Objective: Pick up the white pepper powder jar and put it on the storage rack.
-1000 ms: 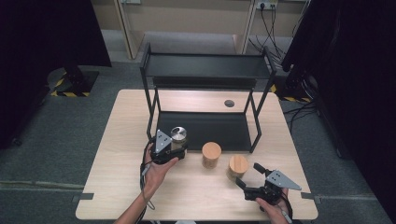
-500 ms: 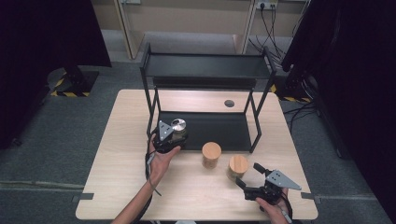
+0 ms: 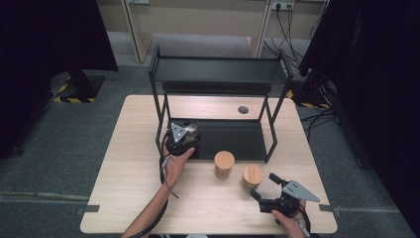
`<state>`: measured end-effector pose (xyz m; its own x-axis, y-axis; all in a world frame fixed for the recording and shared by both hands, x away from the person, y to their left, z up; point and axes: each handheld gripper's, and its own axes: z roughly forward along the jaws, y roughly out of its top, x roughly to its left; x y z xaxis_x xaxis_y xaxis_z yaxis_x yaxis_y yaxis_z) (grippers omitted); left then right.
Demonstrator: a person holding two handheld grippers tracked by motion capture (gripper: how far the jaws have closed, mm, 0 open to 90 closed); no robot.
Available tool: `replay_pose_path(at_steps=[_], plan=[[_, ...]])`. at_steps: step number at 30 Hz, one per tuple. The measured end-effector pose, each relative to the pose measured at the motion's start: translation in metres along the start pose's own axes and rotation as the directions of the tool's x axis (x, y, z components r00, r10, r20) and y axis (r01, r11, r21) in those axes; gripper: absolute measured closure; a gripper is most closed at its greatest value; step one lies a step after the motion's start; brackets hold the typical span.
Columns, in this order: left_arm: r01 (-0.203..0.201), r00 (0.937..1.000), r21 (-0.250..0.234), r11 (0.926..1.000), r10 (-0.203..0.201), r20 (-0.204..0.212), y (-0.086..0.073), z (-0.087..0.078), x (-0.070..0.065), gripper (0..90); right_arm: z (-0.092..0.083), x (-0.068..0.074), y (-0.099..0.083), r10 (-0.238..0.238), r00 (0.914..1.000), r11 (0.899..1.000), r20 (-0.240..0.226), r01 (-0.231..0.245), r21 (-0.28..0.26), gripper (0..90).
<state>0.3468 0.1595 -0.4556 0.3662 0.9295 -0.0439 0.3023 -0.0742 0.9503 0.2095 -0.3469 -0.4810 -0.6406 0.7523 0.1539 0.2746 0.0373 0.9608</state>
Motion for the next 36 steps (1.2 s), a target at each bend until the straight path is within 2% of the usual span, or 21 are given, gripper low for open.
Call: replay_pose_path(at_steps=[8, 14, 18, 22, 28, 34, 36], plan=[[-0.008, 0.9997, 0.01, 0.9999, 0.008, -0.024, -0.006, 0.012, -0.003, 30.8, 0.0, 0.0, 0.0, -0.005, 1.0, 1.0, -0.003, 0.005, -0.003, 1.5], [0.002, 0.9994, -0.015, 0.9999, -0.002, -0.036, -0.014, 0.015, -0.002, 30.7, 0.0, 0.001, 0.0, -0.005, 1.0, 1.0, -0.004, 0.005, -0.002, 1.5], [0.011, 0.9994, -0.011, 0.9999, -0.012, -0.033, -0.012, 0.015, -0.001, 30.2, 0.0, 0.001, 0.0, -0.006, 1.0, 1.0, -0.006, 0.006, -0.002, 1.5], [0.031, 0.9989, -0.021, 0.9993, -0.032, -0.035, -0.012, 0.01, -0.002, 15.7, 0.0, 0.001, 0.0, -0.006, 1.0, 1.0, -0.006, 0.006, -0.003, 1.5], [0.038, 0.9987, -0.002, 0.9993, -0.038, -0.033, -0.007, 0.001, -0.008, 2.8, 0.0, 0.001, 0.0, -0.005, 1.0, 1.0, -0.005, 0.005, -0.003, 1.5], [0.042, 0.9991, -0.02, 0.9989, -0.042, -0.008, -0.006, -0.013, -0.01, 2.9, 0.0, 0.001, -0.001, -0.003, 1.0, 1.0, -0.005, 0.003, -0.005, 1.5], [0.028, 0.9996, -0.024, 0.9993, -0.028, 0.001, -0.006, -0.018, -0.011, 2.7, 0.0, 0.001, 0.0, -0.004, 1.0, 1.0, -0.005, 0.004, -0.005, 1.5]])
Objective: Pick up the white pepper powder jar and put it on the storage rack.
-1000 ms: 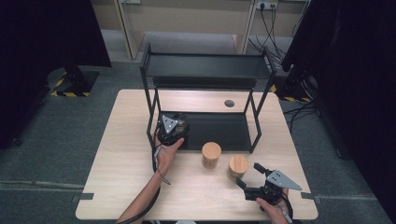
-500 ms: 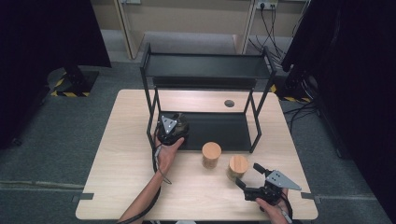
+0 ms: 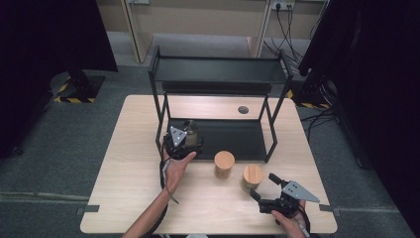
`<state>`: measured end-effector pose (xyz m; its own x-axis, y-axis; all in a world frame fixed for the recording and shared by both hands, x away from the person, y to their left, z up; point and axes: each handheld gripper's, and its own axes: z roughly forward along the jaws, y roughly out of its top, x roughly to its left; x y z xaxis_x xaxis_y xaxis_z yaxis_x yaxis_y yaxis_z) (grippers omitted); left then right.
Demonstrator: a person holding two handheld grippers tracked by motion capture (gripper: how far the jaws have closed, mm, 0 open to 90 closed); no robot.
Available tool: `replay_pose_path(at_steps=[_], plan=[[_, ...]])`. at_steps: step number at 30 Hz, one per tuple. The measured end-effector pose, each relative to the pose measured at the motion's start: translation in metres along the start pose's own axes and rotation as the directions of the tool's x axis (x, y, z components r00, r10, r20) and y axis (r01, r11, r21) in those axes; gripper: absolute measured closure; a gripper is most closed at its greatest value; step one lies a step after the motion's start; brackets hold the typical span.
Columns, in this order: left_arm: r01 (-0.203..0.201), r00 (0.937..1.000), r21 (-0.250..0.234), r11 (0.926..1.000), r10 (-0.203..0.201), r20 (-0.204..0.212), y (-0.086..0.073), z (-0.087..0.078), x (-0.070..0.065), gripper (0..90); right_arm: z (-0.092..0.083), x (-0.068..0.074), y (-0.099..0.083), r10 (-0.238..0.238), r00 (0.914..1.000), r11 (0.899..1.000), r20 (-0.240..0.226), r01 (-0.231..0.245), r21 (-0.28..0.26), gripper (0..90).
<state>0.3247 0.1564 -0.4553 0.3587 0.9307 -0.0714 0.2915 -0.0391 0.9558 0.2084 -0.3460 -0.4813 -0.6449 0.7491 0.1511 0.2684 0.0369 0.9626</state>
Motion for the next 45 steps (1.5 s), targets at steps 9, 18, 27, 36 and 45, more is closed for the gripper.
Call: replay_pose_path(at_steps=[9, 18, 27, 36, 45], plan=[[-0.014, 0.9989, -0.011, 0.9998, 0.014, 0.045, -0.005, -0.023, -0.004, 2.8, 0.0, 0.001, 0.0, 0.0, 1.0, 1.0, -0.002, 0.0, 0.0, 1.5], [-0.014, 0.9953, -0.022, 0.9997, 0.016, 0.096, -0.014, -0.047, 0.002, 2.9, 0.001, 0.001, 0.0, 0.0, 1.0, 1.0, -0.003, 0.0, 0.0, 1.5], [-0.017, 0.9908, -0.029, 0.9994, 0.021, 0.134, -0.025, -0.069, 0.004, 2.9, 0.0, 0.0, 0.0, 0.001, 1.0, 1.0, -0.002, -0.001, -0.001, 1.5], [-0.02, 0.986, -0.048, 0.9987, 0.028, 0.164, -0.033, -0.086, 0.004, 2.9, 0.0, 0.0, 0.0, 0.001, 1.0, 1.0, -0.003, -0.001, -0.002, 1.5], [-0.027, 0.9804, -0.062, 0.9977, 0.038, 0.193, -0.043, -0.104, 0.002, 2.9, 0.0, 0.001, -0.001, 0.0, 1.0, 1.0, -0.003, 0.0, -0.002, 1.5]])
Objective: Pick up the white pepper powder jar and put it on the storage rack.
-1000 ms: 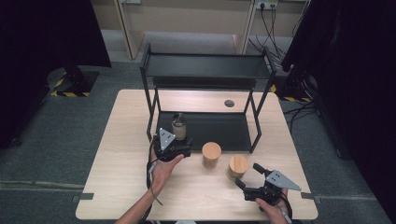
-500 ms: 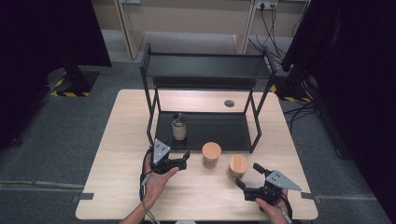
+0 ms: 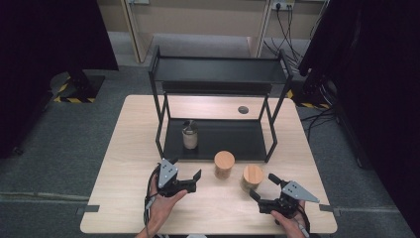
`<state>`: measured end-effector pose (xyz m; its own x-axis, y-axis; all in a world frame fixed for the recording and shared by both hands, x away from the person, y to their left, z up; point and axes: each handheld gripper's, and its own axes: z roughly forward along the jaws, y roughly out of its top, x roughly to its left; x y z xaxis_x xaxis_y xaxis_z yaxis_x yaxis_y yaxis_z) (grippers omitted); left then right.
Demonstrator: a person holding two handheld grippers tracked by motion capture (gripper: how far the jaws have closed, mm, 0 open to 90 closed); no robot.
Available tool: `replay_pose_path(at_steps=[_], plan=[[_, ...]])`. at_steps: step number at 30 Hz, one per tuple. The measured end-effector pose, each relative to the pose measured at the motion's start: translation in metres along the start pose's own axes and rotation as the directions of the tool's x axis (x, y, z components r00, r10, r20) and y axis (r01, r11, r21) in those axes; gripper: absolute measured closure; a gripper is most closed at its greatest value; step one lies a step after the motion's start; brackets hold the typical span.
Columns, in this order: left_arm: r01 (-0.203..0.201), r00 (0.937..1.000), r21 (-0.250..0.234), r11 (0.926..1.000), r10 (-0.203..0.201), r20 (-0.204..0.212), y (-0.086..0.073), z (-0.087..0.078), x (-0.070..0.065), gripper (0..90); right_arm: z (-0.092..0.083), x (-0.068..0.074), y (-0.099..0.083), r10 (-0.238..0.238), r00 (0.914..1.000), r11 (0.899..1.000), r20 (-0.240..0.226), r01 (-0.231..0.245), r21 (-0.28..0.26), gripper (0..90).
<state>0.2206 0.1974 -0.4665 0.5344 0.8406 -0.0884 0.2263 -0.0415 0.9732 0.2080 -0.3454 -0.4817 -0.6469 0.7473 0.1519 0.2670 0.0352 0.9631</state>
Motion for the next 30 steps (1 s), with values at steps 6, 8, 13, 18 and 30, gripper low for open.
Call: replay_pose_path(at_steps=[6, 8, 13, 18, 30], plan=[[-0.004, 0.9998, -0.004, 1.0, 0.004, 0.021, -0.008, -0.012, -0.002, 2.9, 0.0, 0.0, 0.0, 0.0, 1.0, 1.0, 0.0, 0.0, 0.001, 1.5], [-0.005, 0.9995, -0.001, 1.0, 0.005, 0.031, -0.009, -0.016, -0.001, 2.9, 0.0, 0.0, 0.0, 0.003, 1.0, 1.0, 0.0, -0.003, 0.001, 1.5], [-0.004, 0.9994, -0.009, 0.9999, 0.005, 0.033, -0.014, -0.028, 0.001, 2.7, 0.0, -0.001, -0.001, 0.005, 1.0, 1.0, -0.004, -0.005, -0.004, 1.5], [-0.009, 0.9993, -0.016, 0.9998, 0.01, 0.035, -0.019, -0.036, 0.0, 2.5, -0.001, -0.002, -0.002, 0.008, 0.9999, 1.0, -0.011, -0.008, -0.008, 1.5], [-0.029, 0.9989, -0.044, 0.9986, 0.03, 0.036, -0.035, -0.045, -0.004, 2.5, -0.001, -0.003, -0.002, 0.007, 0.9998, 1.0, -0.017, -0.007, -0.013, 1.5]])
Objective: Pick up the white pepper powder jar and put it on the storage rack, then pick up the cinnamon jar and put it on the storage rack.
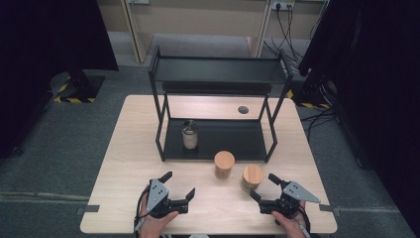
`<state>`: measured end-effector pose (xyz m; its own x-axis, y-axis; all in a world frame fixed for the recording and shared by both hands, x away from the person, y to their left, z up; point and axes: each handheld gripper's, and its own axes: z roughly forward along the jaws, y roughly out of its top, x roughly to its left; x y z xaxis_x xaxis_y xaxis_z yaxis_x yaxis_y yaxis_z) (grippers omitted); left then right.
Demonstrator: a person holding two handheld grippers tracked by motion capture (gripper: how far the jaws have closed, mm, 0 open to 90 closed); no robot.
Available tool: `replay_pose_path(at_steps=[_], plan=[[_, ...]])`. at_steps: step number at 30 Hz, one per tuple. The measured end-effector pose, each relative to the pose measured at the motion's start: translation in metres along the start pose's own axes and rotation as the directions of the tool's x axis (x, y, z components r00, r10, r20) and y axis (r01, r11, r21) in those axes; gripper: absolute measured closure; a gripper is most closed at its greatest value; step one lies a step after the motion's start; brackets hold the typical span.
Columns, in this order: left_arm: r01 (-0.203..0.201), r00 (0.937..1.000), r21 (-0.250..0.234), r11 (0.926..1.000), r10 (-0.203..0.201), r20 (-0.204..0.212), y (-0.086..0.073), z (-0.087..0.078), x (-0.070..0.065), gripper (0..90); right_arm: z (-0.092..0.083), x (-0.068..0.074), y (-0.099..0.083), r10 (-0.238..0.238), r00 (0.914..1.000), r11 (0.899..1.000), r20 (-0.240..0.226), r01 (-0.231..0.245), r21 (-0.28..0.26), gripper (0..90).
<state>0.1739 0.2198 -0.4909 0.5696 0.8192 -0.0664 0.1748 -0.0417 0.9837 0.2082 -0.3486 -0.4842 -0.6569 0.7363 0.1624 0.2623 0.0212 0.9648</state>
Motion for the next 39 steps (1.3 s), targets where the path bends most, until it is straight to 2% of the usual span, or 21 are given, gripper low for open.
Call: replay_pose_path(at_steps=[5, 10, 28, 39], plan=[[-0.007, 1.0, 0.025, 0.9997, 0.007, 0.0, -0.0065, 0.0002, -0.0004, 2.3, 0.0002, -0.0002, -0.0001, 0.0, 1.0, 1.0, -0.007, 0.0, 0.001, 1.5], [-0.019, 0.9998, 0.02, 0.9996, 0.019, 0.002, -0.0083, -0.0003, -0.002, 2.2, -0.0007, 0.0007, 0.0001, -0.003, 1.0, 1.0, -0.007, 0.003, -0.005, 1.5], [-0.002, 1.0, 0.045, 0.999, 0.002, -0.001, -0.0107, 0.0021, -0.0016, 2.3, -0.0015, 0.0009, 0.0004, -0.007, 0.9999, 1.0, -0.016, 0.007, -0.009, 1.5], [-0.009, 0.9999, 0.039, 0.9992, 0.01, -0.004, -0.0107, 0.001, -0.0025, 2.3, -0.0018, 0.003, 0.0013, -0.012, 0.9999, 1.0, -0.009, 0.012, -0.008, 1.5]])
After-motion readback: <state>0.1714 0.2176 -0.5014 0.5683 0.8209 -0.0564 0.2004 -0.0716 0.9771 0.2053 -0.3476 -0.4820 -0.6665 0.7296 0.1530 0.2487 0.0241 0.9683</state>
